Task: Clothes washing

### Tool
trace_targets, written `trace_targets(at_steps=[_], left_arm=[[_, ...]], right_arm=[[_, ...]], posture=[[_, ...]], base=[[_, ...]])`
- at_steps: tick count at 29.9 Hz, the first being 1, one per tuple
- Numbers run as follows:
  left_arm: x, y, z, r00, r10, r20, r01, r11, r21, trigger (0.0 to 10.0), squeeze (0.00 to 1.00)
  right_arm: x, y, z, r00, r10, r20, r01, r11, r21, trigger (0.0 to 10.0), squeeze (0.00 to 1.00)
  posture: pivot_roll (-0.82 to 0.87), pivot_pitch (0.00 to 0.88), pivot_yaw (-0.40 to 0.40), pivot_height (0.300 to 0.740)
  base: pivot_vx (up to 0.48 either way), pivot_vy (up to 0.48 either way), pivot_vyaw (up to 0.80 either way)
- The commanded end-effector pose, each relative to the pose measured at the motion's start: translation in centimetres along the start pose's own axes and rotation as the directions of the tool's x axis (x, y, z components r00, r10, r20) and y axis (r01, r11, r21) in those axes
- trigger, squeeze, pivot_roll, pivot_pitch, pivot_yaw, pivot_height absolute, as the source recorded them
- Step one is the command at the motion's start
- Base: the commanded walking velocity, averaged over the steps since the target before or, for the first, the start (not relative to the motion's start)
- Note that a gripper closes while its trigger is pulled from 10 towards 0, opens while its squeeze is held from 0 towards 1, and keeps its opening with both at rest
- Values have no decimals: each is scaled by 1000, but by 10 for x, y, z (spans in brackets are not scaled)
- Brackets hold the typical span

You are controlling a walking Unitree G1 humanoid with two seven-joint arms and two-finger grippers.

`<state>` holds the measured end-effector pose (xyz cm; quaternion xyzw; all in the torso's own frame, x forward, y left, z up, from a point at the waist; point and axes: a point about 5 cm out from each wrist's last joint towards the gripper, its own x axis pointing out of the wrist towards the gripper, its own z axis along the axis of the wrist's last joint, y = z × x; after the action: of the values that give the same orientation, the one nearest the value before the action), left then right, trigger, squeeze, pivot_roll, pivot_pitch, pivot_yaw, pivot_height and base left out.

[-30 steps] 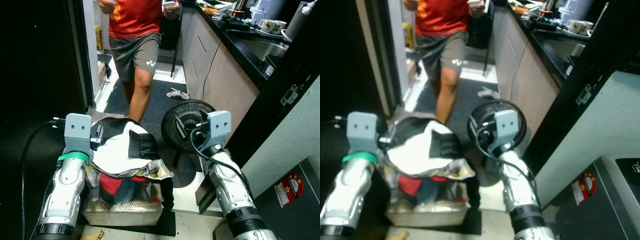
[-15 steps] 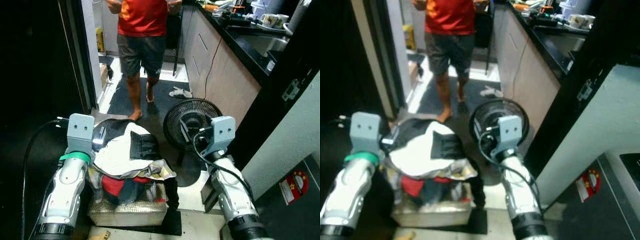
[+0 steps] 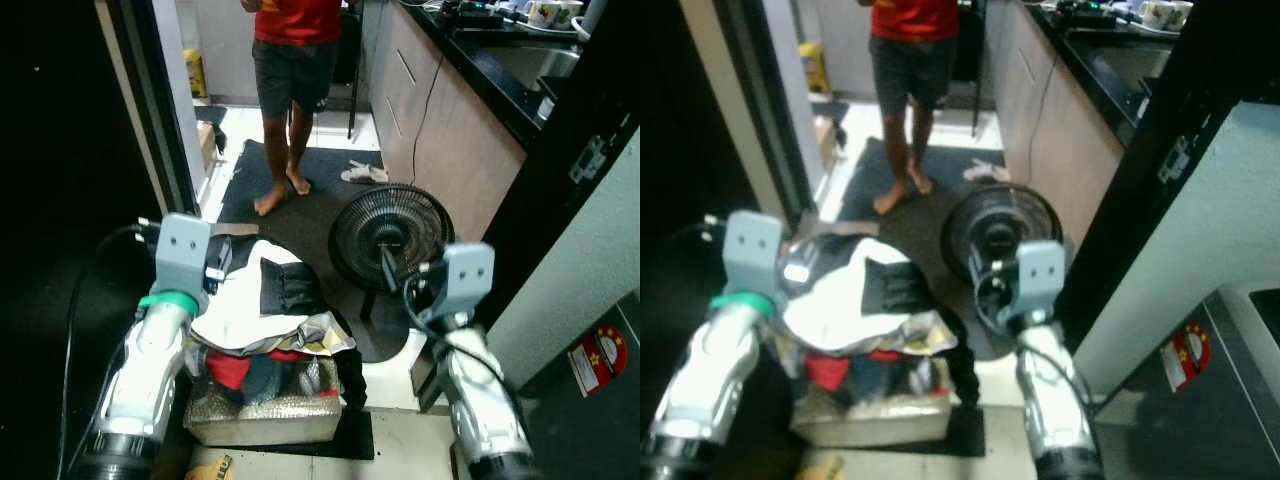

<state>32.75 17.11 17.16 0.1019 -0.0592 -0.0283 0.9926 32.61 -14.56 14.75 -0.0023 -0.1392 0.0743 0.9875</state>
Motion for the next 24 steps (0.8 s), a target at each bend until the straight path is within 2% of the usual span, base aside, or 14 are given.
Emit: trace_targets(at_steps=[1, 3, 6, 8, 9, 10, 11, 12, 13, 15, 19, 21, 23, 24], left_arm=[[-7, -3, -6, 999, -14, -31, 15, 1000, 9, 10000, 0], [-19, -11, -18, 997, -39, -70, 39, 999, 10, 10000, 0], [-21, -17, -31, 993, -56, -105, 57, 998, 5, 10000, 0], [-21, -17, -31, 993, -56, -105, 57, 998, 5, 10000, 0], [-23, -22, -38, 990, -68, -125, 70, 998, 8, 10000, 0], [-29, -33, -55, 979, -97, -182, 100, 995, 6, 10000, 0], [-29, -33, -55, 979, -97, -182, 100, 995, 6, 10000, 0], [-35, -40, -68, 967, -119, -225, 124, 992, 7, 10000, 0], [-35, -40, -68, 967, -119, -225, 124, 992, 7, 10000, 0], [-43, -49, -93, 938, -147, -313, 159, 987, 15, 10000, 0], [-43, -49, -102, 927, -147, -346, 167, 986, 27, 10000, 0], [-38, -50, -105, 920, -140, -365, 163, 986, 32, 10000, 0], [-19, -48, -99, 924, -113, -365, 139, 989, 44, 10000, 0], [-19, -48, -99, 924, -113, -365, 139, 989, 44, 10000, 0]], right_arm=[[-4, 3, -5, 1000, 1, -22, -1, 1000, -4, 10000, 0], [-12, 7, -15, 998, 15, -63, -16, 1000, -18, 10000, 0], [-13, 11, -29, 993, 27, -116, -30, 999, -25, 10000, 0], [-13, 11, -29, 993, 27, -116, -30, 999, -25, 10000, 0], [-16, 12, -37, 989, 33, -145, -37, 999, -27, 10000, 0], [-27, 13, -57, 974, 35, -225, -40, 999, -20, 10000, 0], [-27, 13, -57, 974, 35, -225, -40, 999, -20, 10000, 0], [-38, 15, -72, 957, 38, -288, -46, 999, -22, 10000, 0], [-38, 15, -72, 957, 38, -288, -46, 999, -22, 10000, 0], [-56, 18, -90, 926, 37, -377, -50, 998, -24, 10000, 0], [-58, 18, -92, 920, 28, -391, -40, 999, -21, 10000, 0], [-57, 14, -92, 920, 15, -391, -30, 999, -31, 10000, 0], [-45, 4, -85, 929, -17, -370, -10, 998, -70, 10000, 0], [-45, 4, -85, 929, -17, -370, -10, 998, -70, 10000, 0]], posture=[[54, 107, 19, 740], [45, 101, 6, 740], [37, 78, 9, 740], [37, 78, 9, 740], [38, 76, 10, 740], [26, 69, 25, 740], [26, 69, 25, 740], [24, 65, 29, 740], [24, 65, 29, 740], [27, 76, 28, 740], [34, 85, 26, 740], [34, 97, 31, 740], [32, 118, 45, 740], [32, 118, 45, 740]], base=[[0, 0, 0], [0, 0, 0], [0, 0, 0], [0, 0, 0], [0, 0, 0], [0, 0, 0], [0, 0, 0], [0, 0, 0], [0, 0, 0], [0, 0, 0], [0, 0, 0], [0, 0, 0], [0, 0, 0], [0, 0, 0]])
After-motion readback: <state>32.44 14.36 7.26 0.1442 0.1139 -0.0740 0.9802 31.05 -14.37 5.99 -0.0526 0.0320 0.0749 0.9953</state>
